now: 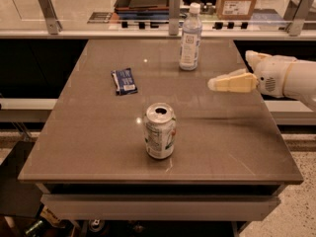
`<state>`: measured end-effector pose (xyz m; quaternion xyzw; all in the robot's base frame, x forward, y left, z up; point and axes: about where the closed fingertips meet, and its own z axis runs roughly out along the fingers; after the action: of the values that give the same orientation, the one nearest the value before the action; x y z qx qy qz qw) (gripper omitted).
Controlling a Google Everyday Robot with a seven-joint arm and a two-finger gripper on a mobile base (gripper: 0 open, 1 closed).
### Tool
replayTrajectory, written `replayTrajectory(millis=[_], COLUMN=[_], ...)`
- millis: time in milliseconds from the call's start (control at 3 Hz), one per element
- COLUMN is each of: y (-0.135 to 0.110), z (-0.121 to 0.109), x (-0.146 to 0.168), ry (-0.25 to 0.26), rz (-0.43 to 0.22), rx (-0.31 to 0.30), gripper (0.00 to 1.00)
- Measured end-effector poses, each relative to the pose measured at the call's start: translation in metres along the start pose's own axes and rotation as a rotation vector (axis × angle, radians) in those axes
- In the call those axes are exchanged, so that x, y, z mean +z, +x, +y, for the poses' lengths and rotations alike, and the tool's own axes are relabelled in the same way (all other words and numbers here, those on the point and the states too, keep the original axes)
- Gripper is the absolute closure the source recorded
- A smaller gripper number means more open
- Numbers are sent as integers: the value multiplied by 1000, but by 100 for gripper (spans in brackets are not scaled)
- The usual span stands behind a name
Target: Move blue plastic bottle near 7up can
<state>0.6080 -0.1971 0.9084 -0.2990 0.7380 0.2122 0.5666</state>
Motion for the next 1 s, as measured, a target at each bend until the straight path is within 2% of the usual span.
replayTrajectory(millis=[333, 667, 1000], y=[-8, -26, -26], z=[-19, -49, -48], x=[29, 88, 88], ry=[32, 88, 87], rz=[-29, -47, -47], rx=[-14, 0, 0], gripper=[0, 0, 0])
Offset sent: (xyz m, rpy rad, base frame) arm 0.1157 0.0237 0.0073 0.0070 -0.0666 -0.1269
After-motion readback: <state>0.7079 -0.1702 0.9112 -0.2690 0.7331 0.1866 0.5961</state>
